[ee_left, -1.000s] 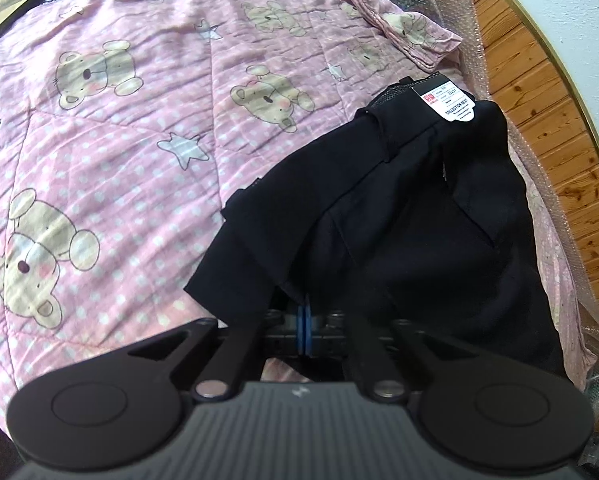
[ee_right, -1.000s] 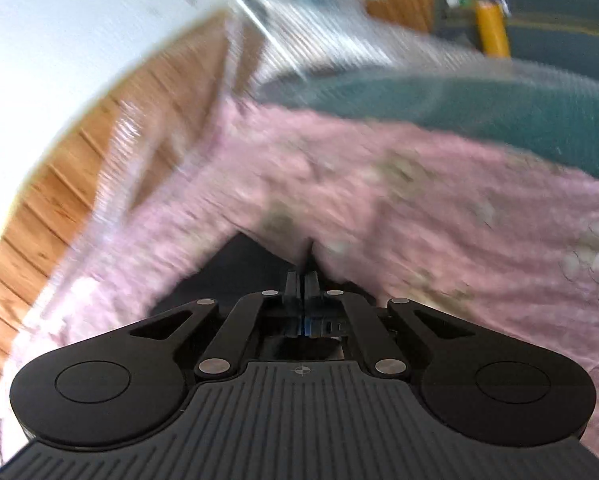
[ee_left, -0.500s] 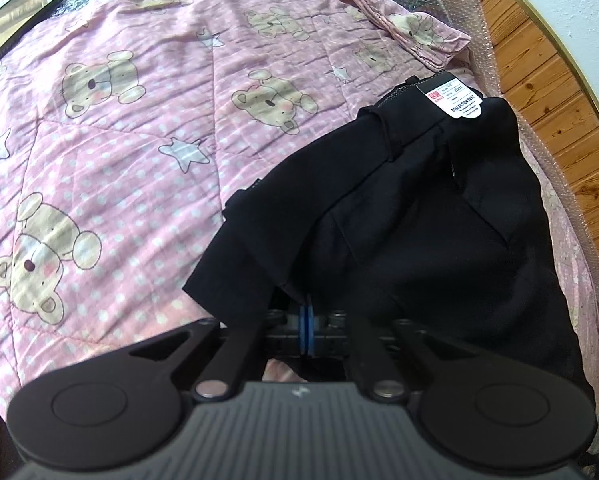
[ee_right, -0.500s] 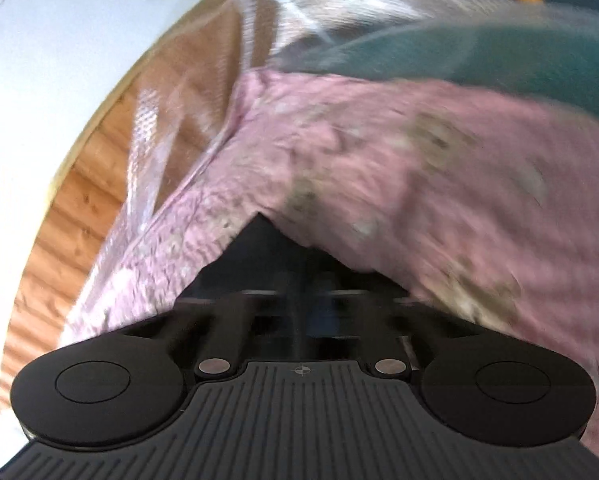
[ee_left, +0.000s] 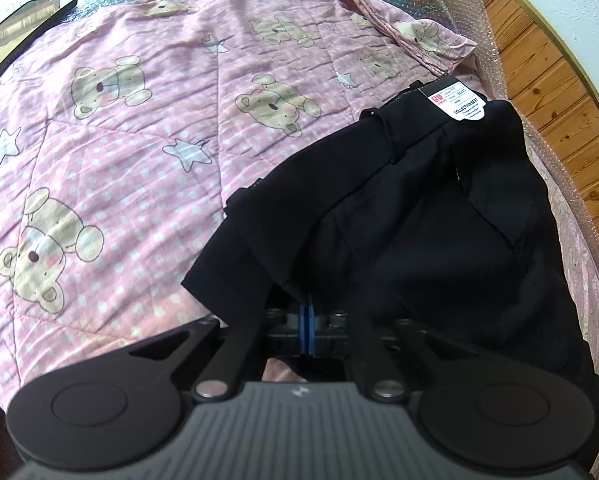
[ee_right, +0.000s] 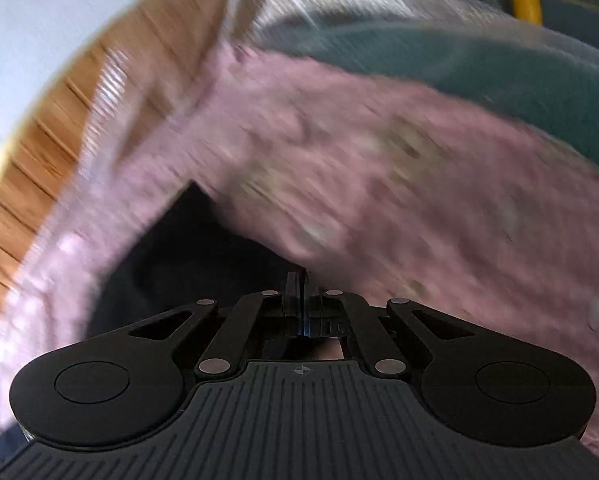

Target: Fold clothes

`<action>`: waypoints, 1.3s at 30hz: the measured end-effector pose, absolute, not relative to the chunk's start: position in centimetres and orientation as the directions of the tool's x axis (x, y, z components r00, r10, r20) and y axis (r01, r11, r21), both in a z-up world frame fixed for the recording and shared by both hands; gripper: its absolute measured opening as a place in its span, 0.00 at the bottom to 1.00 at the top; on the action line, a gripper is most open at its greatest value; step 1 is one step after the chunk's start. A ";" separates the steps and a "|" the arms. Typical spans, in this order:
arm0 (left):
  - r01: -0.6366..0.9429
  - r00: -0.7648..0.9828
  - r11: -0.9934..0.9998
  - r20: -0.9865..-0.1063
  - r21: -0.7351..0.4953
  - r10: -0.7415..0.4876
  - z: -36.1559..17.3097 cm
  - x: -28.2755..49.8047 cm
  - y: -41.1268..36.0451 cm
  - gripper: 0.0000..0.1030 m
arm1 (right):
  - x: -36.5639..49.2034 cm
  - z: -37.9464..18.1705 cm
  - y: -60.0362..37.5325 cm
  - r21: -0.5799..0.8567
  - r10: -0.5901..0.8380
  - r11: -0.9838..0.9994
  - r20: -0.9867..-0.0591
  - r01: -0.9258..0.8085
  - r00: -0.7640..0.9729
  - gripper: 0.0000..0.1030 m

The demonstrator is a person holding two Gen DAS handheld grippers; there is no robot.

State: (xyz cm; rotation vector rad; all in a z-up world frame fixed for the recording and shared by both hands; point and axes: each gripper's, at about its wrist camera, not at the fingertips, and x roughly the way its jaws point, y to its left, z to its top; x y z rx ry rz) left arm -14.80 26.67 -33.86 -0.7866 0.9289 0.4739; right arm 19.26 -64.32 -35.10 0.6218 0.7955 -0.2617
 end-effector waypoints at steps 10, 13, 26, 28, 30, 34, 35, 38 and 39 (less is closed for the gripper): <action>-0.715 0.529 0.581 -0.844 -0.388 0.087 -31.7 -16.7 25.9 0.32 | 16.5 -34.7 -65.5 0.480 0.000 0.743 -0.696 0.466 0.718 0.49; -0.757 0.558 0.484 -0.819 -0.438 0.132 -30.8 -20.3 25.2 0.49 | 13.4 -34.2 -64.4 0.492 0.036 0.747 -0.701 0.447 0.712 0.57; -0.587 0.762 0.385 -0.647 -0.712 -0.036 -35.3 -18.2 21.8 0.76 | 7.1 -35.5 -58.5 0.694 0.195 0.561 -0.641 0.452 0.742 0.82; -0.581 0.768 0.368 -0.639 -0.726 -0.047 -35.4 -18.7 22.1 0.73 | 7.1 -35.7 -58.0 0.716 0.212 0.544 -0.621 0.437 0.755 0.82; -0.583 0.768 0.347 -0.638 -0.735 -0.060 -35.4 -19.6 22.3 0.72 | 7.1 -35.9 -57.5 0.729 0.217 0.533 -0.608 0.430 0.764 0.82; -0.590 0.770 0.312 -0.635 -0.744 -0.058 -35.7 -21.3 22.3 0.70 | 6.5 -36.1 -56.9 0.778 0.251 0.474 -0.568 0.412 0.784 0.82; -0.589 0.776 0.296 -0.629 -0.752 -0.053 -35.8 -21.1 22.4 0.71 | 6.5 -36.3 -56.8 0.783 0.261 0.471 -0.563 0.406 0.784 0.82; -0.583 0.784 0.296 -0.620 -0.757 -0.041 -35.7 -18.8 23.0 0.75 | 7.6 -37.2 -56.8 0.799 0.267 0.475 -0.530 0.369 0.805 0.86; -0.582 0.784 0.304 -0.620 -0.754 -0.037 -35.7 -17.9 23.2 0.75 | 8.5 -37.2 -57.0 0.804 0.260 0.468 -0.522 0.367 0.812 0.87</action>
